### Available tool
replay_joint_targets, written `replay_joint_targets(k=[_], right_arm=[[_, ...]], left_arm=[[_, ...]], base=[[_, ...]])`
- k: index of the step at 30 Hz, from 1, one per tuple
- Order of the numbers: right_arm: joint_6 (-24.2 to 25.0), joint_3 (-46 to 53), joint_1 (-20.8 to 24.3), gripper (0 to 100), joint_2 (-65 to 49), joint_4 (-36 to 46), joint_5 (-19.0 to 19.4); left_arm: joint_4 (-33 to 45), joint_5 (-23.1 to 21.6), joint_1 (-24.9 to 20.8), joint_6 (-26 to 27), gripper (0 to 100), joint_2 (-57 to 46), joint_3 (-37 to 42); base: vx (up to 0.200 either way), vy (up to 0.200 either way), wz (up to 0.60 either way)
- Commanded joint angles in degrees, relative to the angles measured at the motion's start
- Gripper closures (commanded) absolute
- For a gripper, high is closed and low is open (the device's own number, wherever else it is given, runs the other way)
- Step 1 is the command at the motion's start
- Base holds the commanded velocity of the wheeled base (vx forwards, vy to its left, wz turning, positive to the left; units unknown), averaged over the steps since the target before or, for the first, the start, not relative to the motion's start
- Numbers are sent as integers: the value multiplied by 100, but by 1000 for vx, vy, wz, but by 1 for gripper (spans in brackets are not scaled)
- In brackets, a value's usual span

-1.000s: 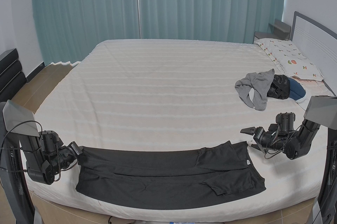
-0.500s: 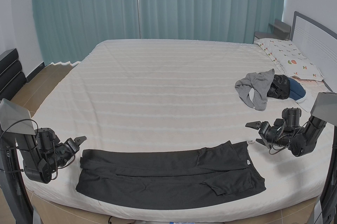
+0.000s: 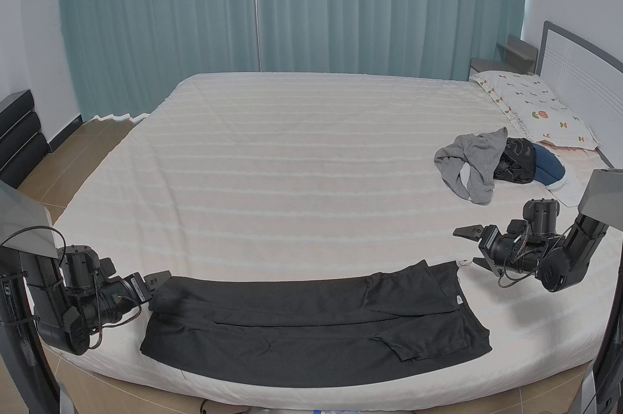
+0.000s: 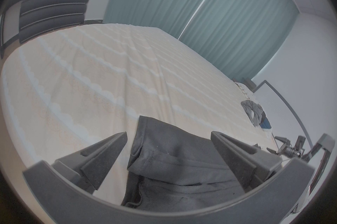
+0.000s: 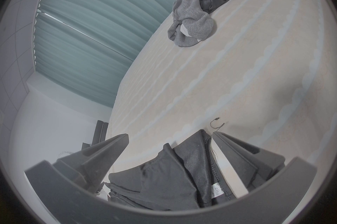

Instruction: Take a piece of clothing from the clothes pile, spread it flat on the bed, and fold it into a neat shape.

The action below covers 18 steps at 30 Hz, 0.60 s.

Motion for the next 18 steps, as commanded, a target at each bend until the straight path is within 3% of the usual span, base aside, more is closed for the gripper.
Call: replay_joint_targets(k=[1, 9, 10, 18], right_arm=[[-5, 12, 21, 0, 33, -3, 1], [-13, 12, 21, 0, 33, -3, 1], [-13, 12, 21, 0, 33, -3, 1], [22, 29, 4, 0, 25, -3, 45]], left_arm=[[-258, -3, -71, 50, 0, 247, 166], [-495, 6, -98, 59, 0, 528, 210], [-495, -3, -106, 59, 100, 528, 210], [-495, 67, -89, 23, 100, 466, 175]], base=[[0, 0, 0], [0, 0, 0], [0, 0, 0], [0, 0, 0]])
